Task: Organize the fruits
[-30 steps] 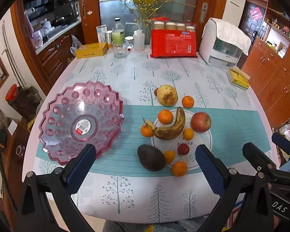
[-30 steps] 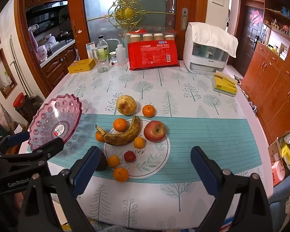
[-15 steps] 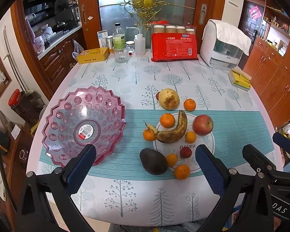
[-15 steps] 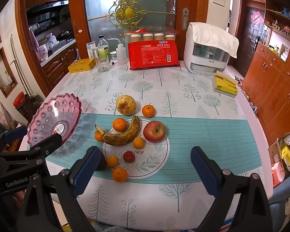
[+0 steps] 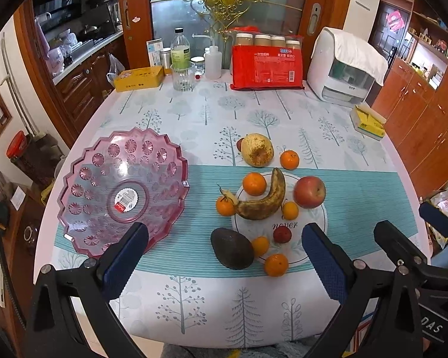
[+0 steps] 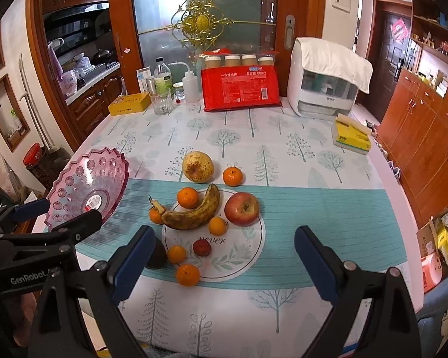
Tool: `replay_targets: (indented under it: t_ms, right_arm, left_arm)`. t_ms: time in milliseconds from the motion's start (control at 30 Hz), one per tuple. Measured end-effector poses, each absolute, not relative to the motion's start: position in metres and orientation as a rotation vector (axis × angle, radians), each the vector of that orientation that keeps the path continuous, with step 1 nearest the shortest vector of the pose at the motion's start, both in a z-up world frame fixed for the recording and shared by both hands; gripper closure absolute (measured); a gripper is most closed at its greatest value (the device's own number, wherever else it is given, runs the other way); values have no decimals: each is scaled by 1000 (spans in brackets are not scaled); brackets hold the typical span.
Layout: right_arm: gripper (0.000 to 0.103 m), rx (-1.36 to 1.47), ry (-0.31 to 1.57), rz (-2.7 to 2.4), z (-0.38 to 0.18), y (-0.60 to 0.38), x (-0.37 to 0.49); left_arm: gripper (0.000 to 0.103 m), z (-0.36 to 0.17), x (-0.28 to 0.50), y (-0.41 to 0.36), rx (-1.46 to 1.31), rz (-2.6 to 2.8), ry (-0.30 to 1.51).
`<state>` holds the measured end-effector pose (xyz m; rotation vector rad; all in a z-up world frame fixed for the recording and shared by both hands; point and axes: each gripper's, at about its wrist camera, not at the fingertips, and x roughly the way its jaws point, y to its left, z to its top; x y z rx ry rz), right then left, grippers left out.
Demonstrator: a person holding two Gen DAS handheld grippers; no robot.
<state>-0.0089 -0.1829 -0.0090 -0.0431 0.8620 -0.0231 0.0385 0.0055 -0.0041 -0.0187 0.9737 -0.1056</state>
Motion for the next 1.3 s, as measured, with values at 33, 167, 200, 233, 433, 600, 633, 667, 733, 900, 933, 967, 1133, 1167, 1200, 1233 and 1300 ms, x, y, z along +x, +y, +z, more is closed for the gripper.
replay_targets:
  t_ms: [33,167,200,233,433,600,633,667,733,900,933,967,1133,1167,1200,1233,1300]
  right_arm:
    - [8,-46,858,-18,-8,-182,-9]
    - [8,-60,854,-18,-6,-180,-6]
    - [8,-56,855,-17,-6,-180,-6]
    - [8,-55,854,-17,-6,-179,-6]
    - [8,-55,860,-23,-7,-180,-4]
    - [8,-64,866,-32,-8,-179,-2]
    - [8,-63,869,-32,-8,-180,-2]
    - [8,-62,871,-32,-8,-180,-2]
    - [8,-60,874,-33,-9,-180,-1]
    - [8,-29,890,-17,-14,-183,-1]
    - [8,-26,892,-15,-15,-184,-1]
    - [8,-23,895,-12,-16,-184,-1]
    - [8,-32,891,8,-19,-178,-3]
    - [8,-33,892,10,-20,-177,-3]
    - [8,-33,895,12,-21,-177,-3]
    - [9,-31,899,13,-23,-176,-3]
    - [11,-26,908,13,-26,-176,-2]
  left_arm:
    - [1,-5,40,5,-15,-103,981]
    - [1,-7,44,5,-20,-108,999]
    - [1,-7,44,5,-25,-110,999]
    - [1,-7,45,5,-27,-113,998]
    - [1,-7,48,4,-21,-110,998]
    - [1,-8,49,3,-4,-103,997]
    - [1,-8,49,3,-2,-102,998]
    - [1,-9,50,3,-1,-102,999]
    - [1,-10,50,3,-1,-103,1001]
    - [1,-13,50,3,4,-110,1006]
    - [1,-14,50,3,6,-111,1009]
    - [1,-15,51,3,7,-113,1014]
    - [1,-21,55,3,15,-119,1031]
    - [1,-22,55,3,15,-122,1035]
    - [1,-24,56,3,16,-128,1040]
    - [1,-26,57,3,17,-133,1045]
    - [1,-31,59,2,26,-142,1059]
